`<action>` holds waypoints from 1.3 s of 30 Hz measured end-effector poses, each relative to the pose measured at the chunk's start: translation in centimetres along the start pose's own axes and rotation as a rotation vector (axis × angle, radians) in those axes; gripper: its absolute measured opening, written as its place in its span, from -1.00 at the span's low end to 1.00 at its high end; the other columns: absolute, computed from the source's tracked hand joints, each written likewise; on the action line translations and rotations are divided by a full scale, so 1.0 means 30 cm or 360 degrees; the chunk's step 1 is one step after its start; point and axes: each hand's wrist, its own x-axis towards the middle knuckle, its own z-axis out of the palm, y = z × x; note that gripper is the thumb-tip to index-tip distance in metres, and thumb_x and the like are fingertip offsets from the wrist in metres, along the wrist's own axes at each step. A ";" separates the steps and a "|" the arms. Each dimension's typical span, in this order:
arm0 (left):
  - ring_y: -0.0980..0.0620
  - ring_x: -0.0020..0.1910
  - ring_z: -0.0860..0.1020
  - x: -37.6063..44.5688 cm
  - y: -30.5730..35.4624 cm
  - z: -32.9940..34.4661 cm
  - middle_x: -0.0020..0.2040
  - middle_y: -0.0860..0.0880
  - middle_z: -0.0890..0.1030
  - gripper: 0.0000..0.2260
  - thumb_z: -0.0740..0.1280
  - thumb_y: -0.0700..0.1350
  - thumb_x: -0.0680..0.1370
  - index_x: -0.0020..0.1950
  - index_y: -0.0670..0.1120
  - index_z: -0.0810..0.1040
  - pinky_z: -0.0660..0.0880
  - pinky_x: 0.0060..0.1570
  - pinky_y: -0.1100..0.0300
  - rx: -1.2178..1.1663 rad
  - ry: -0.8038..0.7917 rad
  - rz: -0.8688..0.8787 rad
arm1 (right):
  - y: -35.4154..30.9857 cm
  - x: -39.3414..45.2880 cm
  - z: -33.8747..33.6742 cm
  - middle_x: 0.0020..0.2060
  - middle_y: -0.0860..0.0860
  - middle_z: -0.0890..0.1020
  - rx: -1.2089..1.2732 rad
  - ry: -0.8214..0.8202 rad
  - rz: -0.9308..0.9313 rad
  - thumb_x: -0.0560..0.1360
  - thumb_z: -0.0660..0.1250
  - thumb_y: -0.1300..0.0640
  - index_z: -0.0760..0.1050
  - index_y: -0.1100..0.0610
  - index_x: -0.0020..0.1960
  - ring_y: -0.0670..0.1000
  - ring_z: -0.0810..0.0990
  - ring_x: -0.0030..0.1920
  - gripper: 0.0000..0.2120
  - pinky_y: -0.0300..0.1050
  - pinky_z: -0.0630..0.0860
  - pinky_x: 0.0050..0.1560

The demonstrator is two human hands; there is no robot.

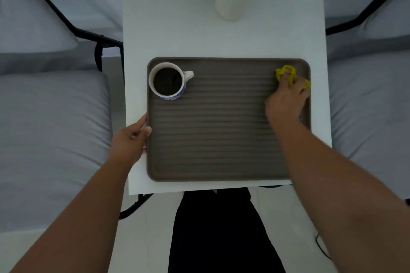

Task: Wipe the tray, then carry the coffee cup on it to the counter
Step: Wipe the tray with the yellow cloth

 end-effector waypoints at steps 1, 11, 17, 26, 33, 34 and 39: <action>0.16 -0.16 0.63 0.001 -0.001 -0.002 0.03 0.14 0.63 -0.66 0.29 -0.12 0.60 0.22 0.31 0.47 0.59 0.02 0.07 0.0028 0.0000 0.0003 | -0.033 -0.033 0.011 0.41 0.31 0.18 0.0030 0.0000 0.0031 0.47 0.21 0.22 0.08 0.09 0.53 0.36 0.19 0.36 -0.34 0.17 0.09 0.42; 0.05 -0.13 0.63 -0.006 0.007 0.002 -0.05 0.19 0.66 -0.64 0.30 -0.09 0.59 0.04 0.46 0.49 0.59 0.04 -0.01 0.0119 0.0048 -0.0030 | -0.378 -0.489 0.109 0.29 0.22 0.41 0.0235 -0.0242 -0.0626 0.36 0.31 0.14 0.34 0.07 0.43 0.28 0.40 0.15 -0.37 0.11 0.44 0.06; -0.06 -0.09 0.60 -0.003 0.004 -0.007 0.03 -0.13 0.65 -0.65 0.32 -0.02 0.56 0.16 0.46 0.47 0.60 0.02 -0.11 0.0241 0.0095 -0.0015 | -0.395 -0.682 0.172 0.24 0.14 0.48 0.0179 -0.0395 -0.1115 0.29 0.35 0.14 0.44 0.01 0.33 0.25 0.46 0.18 -0.41 0.08 0.51 0.00; 0.08 -0.15 0.60 -0.017 0.022 0.008 -0.03 0.12 0.62 -0.64 0.27 -0.12 0.60 0.38 0.15 0.43 0.60 -0.20 0.27 0.0136 0.0073 -0.0023 | -0.085 -0.708 0.222 0.18 0.03 0.39 0.0117 -0.0150 -0.1907 0.36 0.13 0.14 0.51 -0.05 0.23 0.16 0.49 0.04 -0.53 0.02 0.48 -0.04; 0.03 -0.10 0.58 -0.012 0.007 0.002 0.00 0.00 0.63 -0.66 0.28 -0.10 0.60 0.35 0.18 0.46 0.59 0.06 -0.06 0.0065 0.0042 -0.0038 | -0.245 -0.667 0.220 0.16 0.08 0.54 -0.0025 -0.0143 -0.1816 0.42 0.06 0.13 0.45 -0.04 0.32 0.18 0.50 0.00 -0.50 0.04 0.46 -0.01; 0.00 -0.12 0.55 -0.011 0.005 0.003 -0.06 -0.01 0.61 -0.66 0.28 -0.10 0.60 0.34 0.19 0.45 0.56 0.09 -0.12 0.0068 0.0049 -0.0044 | -0.288 -0.657 0.210 0.16 0.08 0.54 -0.0032 -0.0169 -0.1760 0.41 0.07 0.12 0.46 -0.04 0.32 0.17 0.49 0.02 -0.49 0.04 0.46 0.01; 0.01 -0.10 0.53 -0.003 0.004 0.004 -0.06 -0.04 0.59 -0.66 0.25 -0.09 0.61 0.39 0.11 0.44 0.56 0.09 -0.14 0.0008 0.0004 -0.0062 | -0.450 -0.579 0.149 0.30 0.16 0.41 -0.0109 -0.0390 -0.1538 0.48 0.18 0.13 0.28 0.02 0.45 0.24 0.42 0.19 -0.47 0.14 0.36 0.18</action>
